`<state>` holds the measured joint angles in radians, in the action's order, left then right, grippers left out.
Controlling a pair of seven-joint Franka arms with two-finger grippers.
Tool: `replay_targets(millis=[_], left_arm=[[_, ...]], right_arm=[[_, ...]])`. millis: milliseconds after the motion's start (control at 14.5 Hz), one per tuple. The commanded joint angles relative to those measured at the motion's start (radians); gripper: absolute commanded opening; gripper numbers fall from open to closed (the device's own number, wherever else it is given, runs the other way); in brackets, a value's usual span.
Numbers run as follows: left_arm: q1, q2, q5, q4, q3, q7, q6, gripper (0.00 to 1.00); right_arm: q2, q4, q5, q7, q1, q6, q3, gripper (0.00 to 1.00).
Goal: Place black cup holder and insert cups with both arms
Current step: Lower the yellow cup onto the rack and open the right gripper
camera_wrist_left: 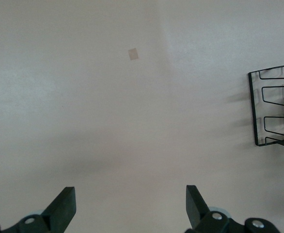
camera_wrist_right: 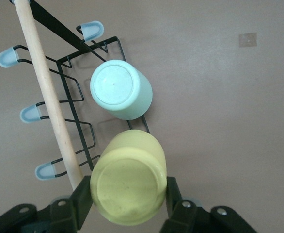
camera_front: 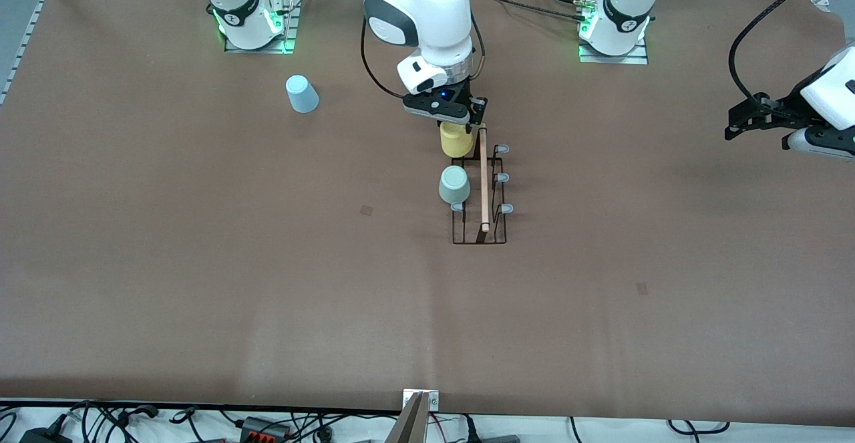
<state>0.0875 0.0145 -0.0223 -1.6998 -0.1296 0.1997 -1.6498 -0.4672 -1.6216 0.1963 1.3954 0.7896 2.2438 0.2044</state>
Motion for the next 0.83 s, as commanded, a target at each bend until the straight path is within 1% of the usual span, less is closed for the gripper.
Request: replay_targets(millis=[0,138,207,345,414,483,552,759], left_arm=[[-0.003,-0.004,-0.015,0.012,-0.001,-0.008,0.013,1.0],[-0.003,-0.002,-0.015,0.012,-0.001,-0.008,0.013,1.0],[-0.003,-0.004,-0.015,0.012,-0.001,-0.008,0.013,1.0],[-0.003,-0.004,-0.015,0.012,-0.001,-0.008,0.013,1.0],[-0.003,-0.002,-0.015,0.012,-0.001,-0.008,0.013,1.0],[-0.003,-0.004,-0.015,0.012,-0.001,-0.008,0.013,1.0],[-0.003,-0.004,-0.015,0.012,-0.001,-0.008,0.013,1.0],[-0.003,-0.004,-0.015,0.012,-0.001,-0.008,0.013,1.0]], right_arm=[[-0.014,0.029,0.02,0.03,0.016,-0.004,-0.011,0.33],[-0.014,0.031,0.02,0.03,0.016,-0.003,-0.011,0.34],[-0.016,0.031,0.02,0.03,0.016,0.0,-0.011,0.4],[-0.024,0.029,0.02,0.03,0.016,0.017,-0.011,0.54],[-0.031,0.029,0.022,0.03,0.016,0.017,-0.011,0.8],[-0.031,0.029,0.022,0.027,0.016,0.019,-0.013,0.97],[-0.034,0.029,0.022,0.025,0.016,0.019,-0.013,1.0],[-0.034,0.029,0.022,0.011,0.014,0.019,-0.013,1.0]])
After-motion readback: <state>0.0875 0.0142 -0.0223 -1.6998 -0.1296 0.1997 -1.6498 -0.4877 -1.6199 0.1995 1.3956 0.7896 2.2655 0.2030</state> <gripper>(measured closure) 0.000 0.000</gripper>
